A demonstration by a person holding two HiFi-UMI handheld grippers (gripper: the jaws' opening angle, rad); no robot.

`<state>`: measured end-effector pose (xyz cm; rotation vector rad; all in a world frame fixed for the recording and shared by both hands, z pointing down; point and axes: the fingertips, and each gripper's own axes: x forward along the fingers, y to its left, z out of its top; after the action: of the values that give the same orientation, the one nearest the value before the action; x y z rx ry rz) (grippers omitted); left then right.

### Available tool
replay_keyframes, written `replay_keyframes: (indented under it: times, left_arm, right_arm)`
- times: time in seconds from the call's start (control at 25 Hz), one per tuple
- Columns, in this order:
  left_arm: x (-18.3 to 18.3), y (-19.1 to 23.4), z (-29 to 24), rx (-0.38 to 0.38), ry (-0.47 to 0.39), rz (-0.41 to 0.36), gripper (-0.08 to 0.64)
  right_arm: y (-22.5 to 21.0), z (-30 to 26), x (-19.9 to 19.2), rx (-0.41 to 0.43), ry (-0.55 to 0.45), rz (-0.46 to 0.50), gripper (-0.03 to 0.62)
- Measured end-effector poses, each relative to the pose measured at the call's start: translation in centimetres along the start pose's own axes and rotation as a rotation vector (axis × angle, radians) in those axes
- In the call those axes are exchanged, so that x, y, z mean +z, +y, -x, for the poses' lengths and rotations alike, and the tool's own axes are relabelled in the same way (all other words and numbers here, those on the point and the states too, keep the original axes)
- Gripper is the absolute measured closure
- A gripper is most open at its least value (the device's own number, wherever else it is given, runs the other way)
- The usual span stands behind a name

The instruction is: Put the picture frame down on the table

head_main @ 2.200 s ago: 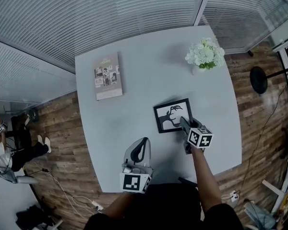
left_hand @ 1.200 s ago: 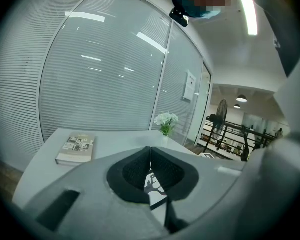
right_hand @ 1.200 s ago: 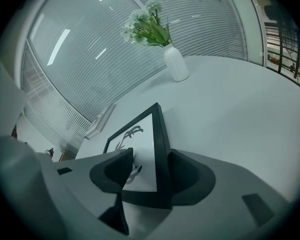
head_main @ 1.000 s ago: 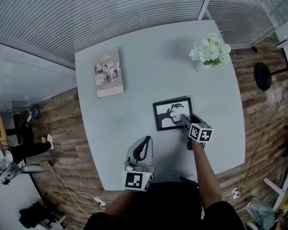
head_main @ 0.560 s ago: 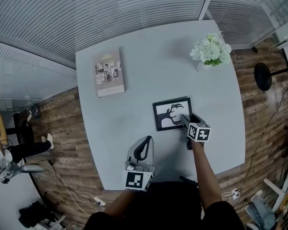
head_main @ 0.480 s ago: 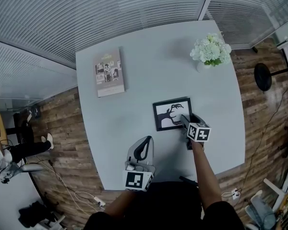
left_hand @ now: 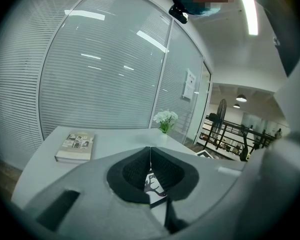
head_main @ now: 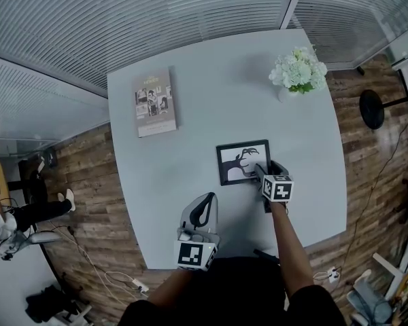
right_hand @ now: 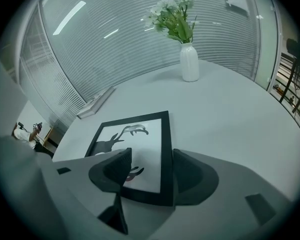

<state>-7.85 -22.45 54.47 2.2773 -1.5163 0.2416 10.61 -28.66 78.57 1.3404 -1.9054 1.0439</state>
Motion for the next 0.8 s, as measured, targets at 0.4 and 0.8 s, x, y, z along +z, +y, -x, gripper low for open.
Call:
replay_keyframes:
  times: [0.4, 0.8]
  left_arm:
    - [0.6, -0.6, 0.9, -0.008, -0.018, -0.011, 0.543]
    - [2.0, -3.4, 5.3, -0.036, -0.077, -0.053, 0.543]
  right_arm:
    - [-0.1, 1.3, 0.4, -0.005, -0.026, -0.016, 0.354]
    - [2.0, 7.1, -0.3, 0.015, -0.107, 0.003, 0.457]
